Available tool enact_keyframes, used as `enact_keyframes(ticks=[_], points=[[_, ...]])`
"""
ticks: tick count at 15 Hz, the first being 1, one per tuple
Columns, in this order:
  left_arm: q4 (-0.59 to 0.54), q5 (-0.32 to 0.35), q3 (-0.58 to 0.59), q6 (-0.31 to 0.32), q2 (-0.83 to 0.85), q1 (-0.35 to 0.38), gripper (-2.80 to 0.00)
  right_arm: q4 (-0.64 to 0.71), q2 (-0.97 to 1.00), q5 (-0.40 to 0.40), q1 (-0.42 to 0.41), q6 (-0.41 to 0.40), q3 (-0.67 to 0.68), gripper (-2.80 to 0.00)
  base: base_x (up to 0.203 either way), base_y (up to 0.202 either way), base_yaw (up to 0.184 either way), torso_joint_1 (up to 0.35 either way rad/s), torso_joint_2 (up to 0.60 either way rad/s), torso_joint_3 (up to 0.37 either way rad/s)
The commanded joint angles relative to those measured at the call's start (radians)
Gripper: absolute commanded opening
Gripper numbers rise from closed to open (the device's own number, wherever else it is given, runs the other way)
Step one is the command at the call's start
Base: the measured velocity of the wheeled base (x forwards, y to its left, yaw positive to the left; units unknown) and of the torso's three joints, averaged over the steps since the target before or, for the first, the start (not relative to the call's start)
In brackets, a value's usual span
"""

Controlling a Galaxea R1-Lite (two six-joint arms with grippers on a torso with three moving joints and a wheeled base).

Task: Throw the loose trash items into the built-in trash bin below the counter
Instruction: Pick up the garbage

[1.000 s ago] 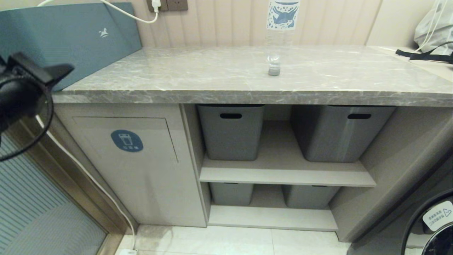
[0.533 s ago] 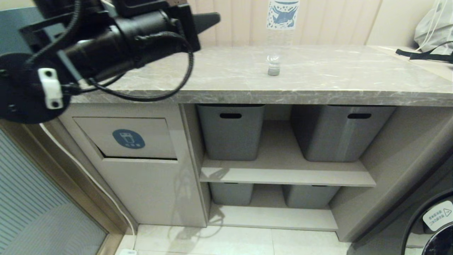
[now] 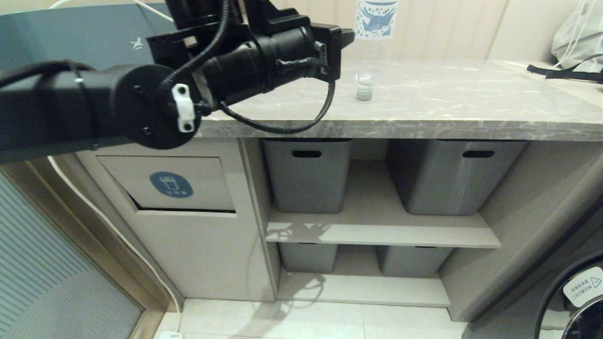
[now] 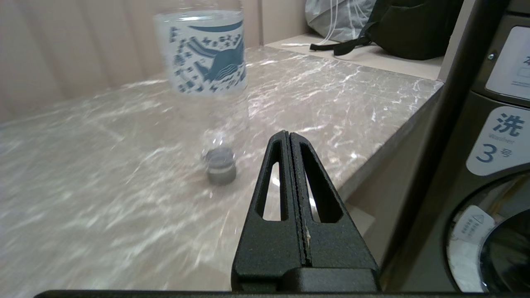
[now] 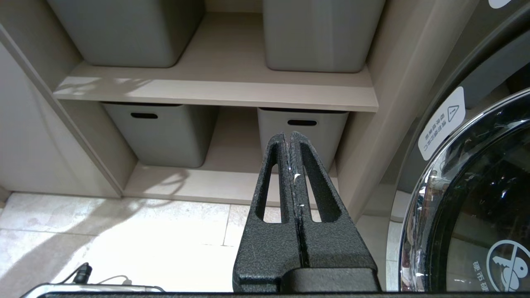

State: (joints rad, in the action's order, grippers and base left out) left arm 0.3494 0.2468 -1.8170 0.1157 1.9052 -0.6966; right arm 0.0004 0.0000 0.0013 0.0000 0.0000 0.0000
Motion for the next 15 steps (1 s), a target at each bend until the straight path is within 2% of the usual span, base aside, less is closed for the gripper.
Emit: enact_keyframes(ticks=[1, 2, 5, 8, 9, 11, 13, 14, 15], points=[[-0.012, -0.007, 0.124, -0.007, -0.17, 0.005, -2.8, 0.0, -0.001, 0.0, 0.0, 0.0, 0.0, -2.8, 0.0, 0.0, 0.0, 0.0, 0.0, 0.0], [-0.024, -0.018, 0.278, -0.022, -0.285, 0.013, -2.8, 0.0, 0.0, 0.0, 0.0, 0.0, 0.0, -2.8, 0.0, 0.0, 0.0, 0.0, 0.0, 0.0], [-0.045, -0.062, 0.84, -0.079, -0.675, 0.07, -2.8, 0.0, 0.0, 0.0, 0.0, 0.0, 0.0, -2.8, 0.0, 0.0, 0.0, 0.0, 0.0, 0.0], [-0.069, -0.144, 1.367, -0.135, -1.03, 0.148, -2.8, 0.0, -0.001, 0.0, -0.001, 0.0, 0.0, -2.8, 0.0, 0.0, 0.0, 0.0, 0.0, 0.0], [-0.092, -0.175, 1.508, -0.148, -1.141, 0.167, -2.8, 0.0, -0.001, 0.0, 0.0, 0.0, 0.0, -2.8, 0.0, 0.0, 0.0, 0.0, 0.0, 0.0], [-0.168, -0.22, 1.705, -0.166, -1.328, 0.195, -2.8, 0.0, -0.001, 0.0, -0.001, 0.0, 0.0, -2.8, 0.0, 0.0, 0.0, 0.0, 0.0, 0.0], [-0.329, -0.244, 1.767, -0.171, -1.449, 0.227, -2.8, 0.0, 0.0, 0.0, 0.0, 0.001, 0.0, -2.8, 0.0, 0.0, 0.0, 0.0, 0.0, 0.0], [-0.37, -0.25, 1.774, -0.172, -1.462, 0.28, -2.8, 0.0, -0.002, -0.001, 0.0, 0.003, 0.0, -2.8, 0.0, 0.0, 0.0, 0.0, 0.0, 0.0], [-0.381, -0.253, 1.777, -0.173, -1.457, 0.376, -2.8, 0.0, 0.0, -0.001, 0.0, 0.003, 0.0, -2.8, 0.0, 0.0, 0.0, 0.0, 0.0, 0.0]])
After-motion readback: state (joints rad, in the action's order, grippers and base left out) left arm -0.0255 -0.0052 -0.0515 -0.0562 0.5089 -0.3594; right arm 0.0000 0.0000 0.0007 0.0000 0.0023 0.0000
